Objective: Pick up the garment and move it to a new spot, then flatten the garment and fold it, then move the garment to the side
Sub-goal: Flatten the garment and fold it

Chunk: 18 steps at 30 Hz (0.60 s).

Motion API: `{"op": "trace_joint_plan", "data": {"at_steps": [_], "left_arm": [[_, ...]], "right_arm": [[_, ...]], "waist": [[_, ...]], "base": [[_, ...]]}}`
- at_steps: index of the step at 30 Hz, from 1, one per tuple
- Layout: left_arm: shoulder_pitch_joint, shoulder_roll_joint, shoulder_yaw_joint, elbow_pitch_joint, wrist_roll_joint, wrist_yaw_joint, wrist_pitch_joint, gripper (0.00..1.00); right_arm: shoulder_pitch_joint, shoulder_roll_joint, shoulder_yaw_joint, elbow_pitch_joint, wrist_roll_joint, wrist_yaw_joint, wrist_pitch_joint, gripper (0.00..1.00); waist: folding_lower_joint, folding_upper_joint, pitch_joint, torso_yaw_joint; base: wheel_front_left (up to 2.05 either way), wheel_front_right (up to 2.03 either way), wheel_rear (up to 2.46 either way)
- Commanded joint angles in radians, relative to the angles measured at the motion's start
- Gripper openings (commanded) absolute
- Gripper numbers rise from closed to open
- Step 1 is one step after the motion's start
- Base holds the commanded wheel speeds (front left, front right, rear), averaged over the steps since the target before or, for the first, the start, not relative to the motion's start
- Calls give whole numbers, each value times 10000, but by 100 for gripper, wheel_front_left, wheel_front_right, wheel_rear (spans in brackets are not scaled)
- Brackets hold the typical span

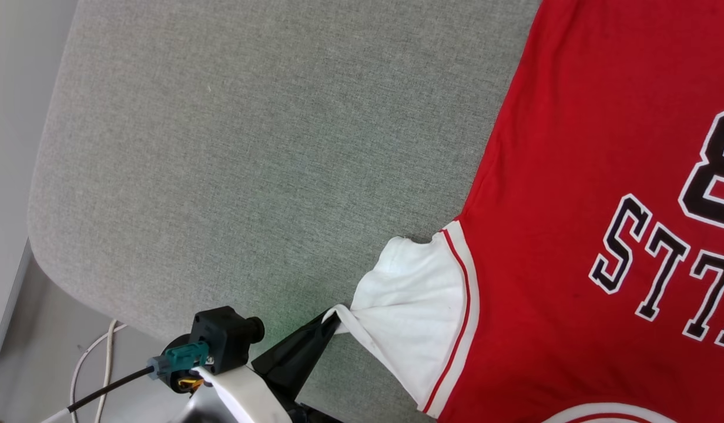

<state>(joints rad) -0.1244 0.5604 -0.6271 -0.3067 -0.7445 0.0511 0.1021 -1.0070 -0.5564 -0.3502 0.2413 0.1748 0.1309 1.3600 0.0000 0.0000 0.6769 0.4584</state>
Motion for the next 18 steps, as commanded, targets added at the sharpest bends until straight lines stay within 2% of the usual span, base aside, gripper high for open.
{"op": "trace_joint_plan", "data": {"at_steps": [1, 10, 18], "left_arm": [[-86, 19, 58, 44, -52, -44, -53, 0], [-85, 202, 432, 210, -195, 190, -114, 0], [249, 469, 827, 412, -453, 477, -166, 0]], "right_arm": [[678, 291, -19, 379, -46, -3, 166, 0], [1920, 621, -157, 259, 500, -5, -207, 0], [3968, 1197, 309, -394, 1511, -3, -839, 0]], "waist": [[0, 0, -73, -78], [0, 0, -1122, -942], [0, 0, -2649, -2111]], "base": [[0, 0, 0], [0, 0, 0], [0, 0, 0]]}}
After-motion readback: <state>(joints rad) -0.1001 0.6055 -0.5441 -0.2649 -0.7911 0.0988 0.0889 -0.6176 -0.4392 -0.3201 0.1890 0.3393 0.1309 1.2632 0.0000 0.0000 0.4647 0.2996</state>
